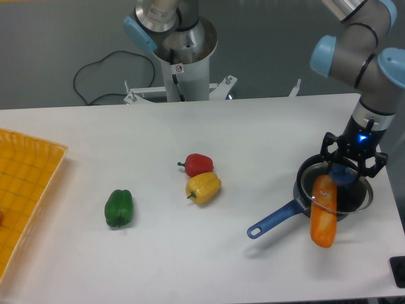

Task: Close the pot lid
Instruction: 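Hold the lid on the pan and settle it in place, then open the gripper and lift it up away from the lid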

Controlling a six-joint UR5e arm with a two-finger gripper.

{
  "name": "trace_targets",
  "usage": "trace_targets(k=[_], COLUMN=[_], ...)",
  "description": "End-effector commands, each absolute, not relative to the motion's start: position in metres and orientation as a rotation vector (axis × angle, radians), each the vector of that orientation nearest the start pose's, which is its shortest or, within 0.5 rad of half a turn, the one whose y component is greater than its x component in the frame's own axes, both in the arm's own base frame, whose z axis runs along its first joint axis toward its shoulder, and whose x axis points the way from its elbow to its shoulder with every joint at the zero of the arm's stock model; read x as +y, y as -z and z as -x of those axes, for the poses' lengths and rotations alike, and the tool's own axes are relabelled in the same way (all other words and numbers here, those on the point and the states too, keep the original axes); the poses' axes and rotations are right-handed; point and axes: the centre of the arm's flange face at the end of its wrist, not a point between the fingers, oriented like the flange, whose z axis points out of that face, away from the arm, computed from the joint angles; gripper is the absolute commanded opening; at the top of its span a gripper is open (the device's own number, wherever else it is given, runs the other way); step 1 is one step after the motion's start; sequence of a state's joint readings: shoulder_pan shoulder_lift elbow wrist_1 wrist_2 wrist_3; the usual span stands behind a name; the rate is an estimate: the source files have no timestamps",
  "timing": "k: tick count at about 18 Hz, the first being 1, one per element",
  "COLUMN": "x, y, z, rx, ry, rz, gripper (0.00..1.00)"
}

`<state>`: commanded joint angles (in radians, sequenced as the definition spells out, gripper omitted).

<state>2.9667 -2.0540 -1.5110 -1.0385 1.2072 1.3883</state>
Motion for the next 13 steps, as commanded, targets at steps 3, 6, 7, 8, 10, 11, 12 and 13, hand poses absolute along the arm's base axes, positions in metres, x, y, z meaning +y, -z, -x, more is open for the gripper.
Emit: trace_targets(k=[3,6,7,8,10,11,12,13], x=[0.2817,0.2818,0.2817,0.2817,0.2827,0.2828,0.2828,0.2828], y=[-0.2962,-0.2969,-0.2962,-0.2962,-0.2963,-0.2968,-0.2968,-0.2968], z=[0.6249,0.6253,0.6249,0.6249,0.6246,0.625,0.625,0.625], rx=[0.02,0.02,0.018,0.02,0.02,0.021,0.021,0.021], ry=[-0.06,-0.063,-0.06,-0.06,-0.062,-0.068,-0.068,-0.068], rz=[2.764,2.764,2.764,2.764,2.764,2.763,2.763,2.763], gripper=[0.75,0.84,0.85,0.89,0.93,0.94,0.95,0.96])
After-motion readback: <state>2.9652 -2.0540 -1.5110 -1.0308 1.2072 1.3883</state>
